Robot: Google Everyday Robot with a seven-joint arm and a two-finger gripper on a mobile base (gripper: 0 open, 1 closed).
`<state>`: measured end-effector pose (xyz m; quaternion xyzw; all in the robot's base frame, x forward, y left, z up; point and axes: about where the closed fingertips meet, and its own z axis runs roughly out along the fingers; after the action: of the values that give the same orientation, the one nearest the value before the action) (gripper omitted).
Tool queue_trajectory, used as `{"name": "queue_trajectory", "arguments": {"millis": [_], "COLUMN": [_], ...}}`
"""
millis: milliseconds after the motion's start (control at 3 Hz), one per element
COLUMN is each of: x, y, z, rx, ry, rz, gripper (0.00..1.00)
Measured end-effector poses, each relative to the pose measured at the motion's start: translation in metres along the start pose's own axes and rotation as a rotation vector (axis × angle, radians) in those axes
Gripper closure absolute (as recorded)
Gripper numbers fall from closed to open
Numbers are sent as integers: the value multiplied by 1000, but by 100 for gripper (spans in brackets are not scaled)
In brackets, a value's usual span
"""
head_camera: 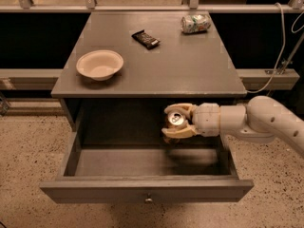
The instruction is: Place orange can into top drawer
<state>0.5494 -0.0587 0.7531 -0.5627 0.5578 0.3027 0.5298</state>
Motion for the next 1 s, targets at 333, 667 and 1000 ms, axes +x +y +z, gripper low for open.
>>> {"name": "queue_trajectory", "arguments": {"millis": [333, 667, 1000], "x": [51, 51, 49], "y": [-13, -10, -10], "z": [20, 22, 24], "rx": [33, 26, 22], "ry": [-7, -12, -14], "rz": [60, 64, 62], "gripper": [100, 81, 57]}}
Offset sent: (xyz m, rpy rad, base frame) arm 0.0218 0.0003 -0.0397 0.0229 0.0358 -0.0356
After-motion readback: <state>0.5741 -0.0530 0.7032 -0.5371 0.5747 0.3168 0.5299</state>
